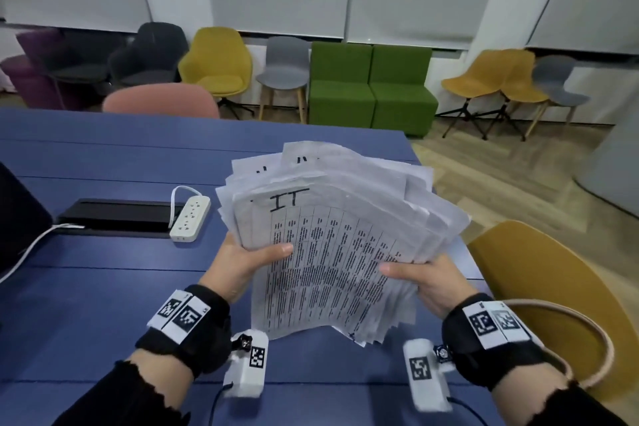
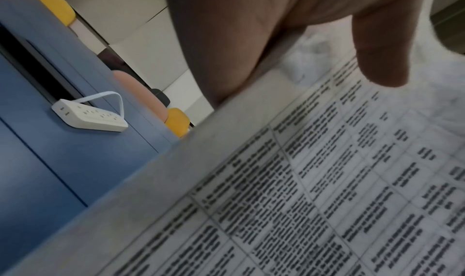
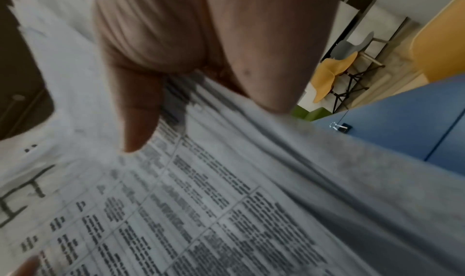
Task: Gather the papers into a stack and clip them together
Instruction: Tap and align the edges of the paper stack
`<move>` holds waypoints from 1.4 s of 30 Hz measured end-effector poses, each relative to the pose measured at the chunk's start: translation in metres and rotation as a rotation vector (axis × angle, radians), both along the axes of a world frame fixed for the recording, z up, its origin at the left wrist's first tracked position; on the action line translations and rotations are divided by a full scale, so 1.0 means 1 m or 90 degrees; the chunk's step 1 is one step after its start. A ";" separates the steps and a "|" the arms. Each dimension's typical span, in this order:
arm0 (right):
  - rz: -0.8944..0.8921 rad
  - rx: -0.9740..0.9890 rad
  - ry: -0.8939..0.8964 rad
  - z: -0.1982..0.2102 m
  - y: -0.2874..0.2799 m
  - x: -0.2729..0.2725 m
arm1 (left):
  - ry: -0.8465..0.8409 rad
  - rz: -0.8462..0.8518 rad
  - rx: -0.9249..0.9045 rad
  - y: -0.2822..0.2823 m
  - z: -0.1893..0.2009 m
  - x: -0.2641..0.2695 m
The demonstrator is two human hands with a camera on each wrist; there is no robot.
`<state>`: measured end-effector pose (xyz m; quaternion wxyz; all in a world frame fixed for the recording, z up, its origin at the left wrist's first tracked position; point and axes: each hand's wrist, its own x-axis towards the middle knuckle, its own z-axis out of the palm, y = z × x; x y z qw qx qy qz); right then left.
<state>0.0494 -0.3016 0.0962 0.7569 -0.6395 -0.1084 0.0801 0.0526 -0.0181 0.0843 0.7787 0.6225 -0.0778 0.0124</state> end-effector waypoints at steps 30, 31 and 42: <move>-0.124 -0.008 -0.057 -0.005 0.001 -0.002 | 0.014 0.034 0.004 -0.007 0.010 0.006; -0.130 -0.007 -0.064 -0.007 0.005 0.000 | 0.012 0.036 0.007 -0.011 0.010 0.007; -0.105 0.011 -0.060 0.013 -0.004 0.001 | -0.057 0.003 -0.013 -0.003 0.029 0.006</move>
